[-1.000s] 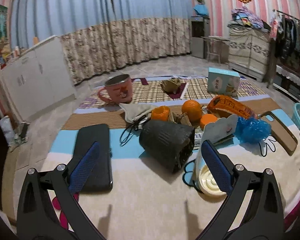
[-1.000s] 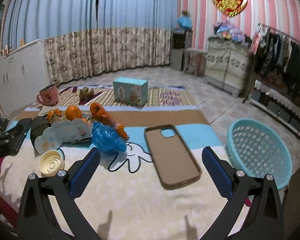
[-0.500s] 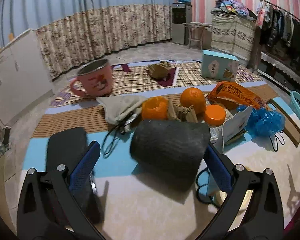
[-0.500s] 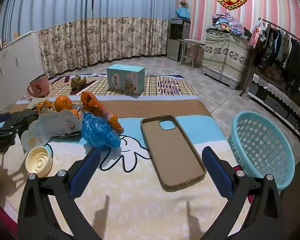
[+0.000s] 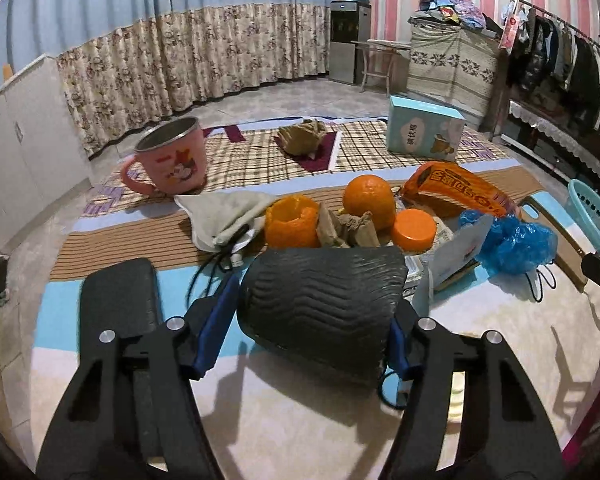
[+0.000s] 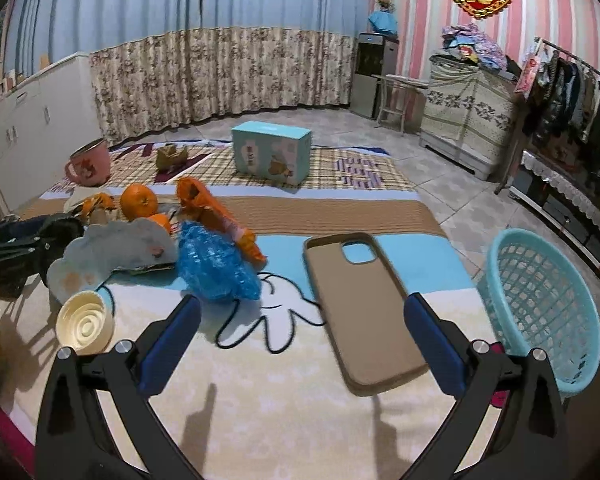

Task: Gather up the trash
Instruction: 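Grasp the black ribbed cylinder with the left tool while the right tool grasps the blue plastic bag, then carry both items over the blue basket and open the left tool to drop the cylinder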

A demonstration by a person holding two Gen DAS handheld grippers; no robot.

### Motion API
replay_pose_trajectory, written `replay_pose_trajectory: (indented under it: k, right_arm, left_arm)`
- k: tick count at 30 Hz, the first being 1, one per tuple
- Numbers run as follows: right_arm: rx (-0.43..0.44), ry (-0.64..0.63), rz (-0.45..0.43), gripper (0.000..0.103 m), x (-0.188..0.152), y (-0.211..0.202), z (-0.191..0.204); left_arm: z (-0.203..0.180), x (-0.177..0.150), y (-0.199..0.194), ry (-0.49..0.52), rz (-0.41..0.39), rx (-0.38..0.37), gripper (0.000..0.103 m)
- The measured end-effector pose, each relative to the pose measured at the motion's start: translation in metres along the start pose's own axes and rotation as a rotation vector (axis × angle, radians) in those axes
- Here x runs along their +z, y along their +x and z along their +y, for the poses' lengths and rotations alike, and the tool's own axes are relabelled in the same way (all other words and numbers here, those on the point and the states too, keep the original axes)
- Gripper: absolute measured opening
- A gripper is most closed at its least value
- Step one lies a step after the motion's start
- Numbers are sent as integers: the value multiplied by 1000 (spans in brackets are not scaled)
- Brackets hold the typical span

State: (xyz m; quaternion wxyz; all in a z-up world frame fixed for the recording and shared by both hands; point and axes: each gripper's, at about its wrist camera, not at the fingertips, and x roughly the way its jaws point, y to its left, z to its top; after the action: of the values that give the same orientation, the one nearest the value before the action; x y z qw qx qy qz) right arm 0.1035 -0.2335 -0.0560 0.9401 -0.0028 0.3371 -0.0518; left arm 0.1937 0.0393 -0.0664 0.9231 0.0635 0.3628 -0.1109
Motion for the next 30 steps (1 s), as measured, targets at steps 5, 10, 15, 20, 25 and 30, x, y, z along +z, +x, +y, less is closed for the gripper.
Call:
replay_pose_trajectory:
  k: [5, 10, 15, 20, 25, 30]
  right_arm:
    - [37, -31, -5, 99, 8, 3, 12]
    - [62, -79, 18, 98, 21, 23, 28]
    - [107, -132, 103, 49, 23, 50, 42]
    - [192, -96, 87, 15, 24, 42, 34]
    - [226, -82, 14, 12, 32, 7, 15]
    - [237, -52, -35, 12, 37, -26, -20]
  left_arm:
    - [3, -7, -21, 9, -16, 94, 63]
    - [11, -11, -43, -26, -35, 171, 63]
    - [14, -13, -53, -48, -35, 201, 63]
    - [14, -8, -66, -76, -49, 209, 63]
    - [3, 4, -81, -93, -82, 205, 63]
    - [-26, 21, -99, -71, -129, 183, 63]
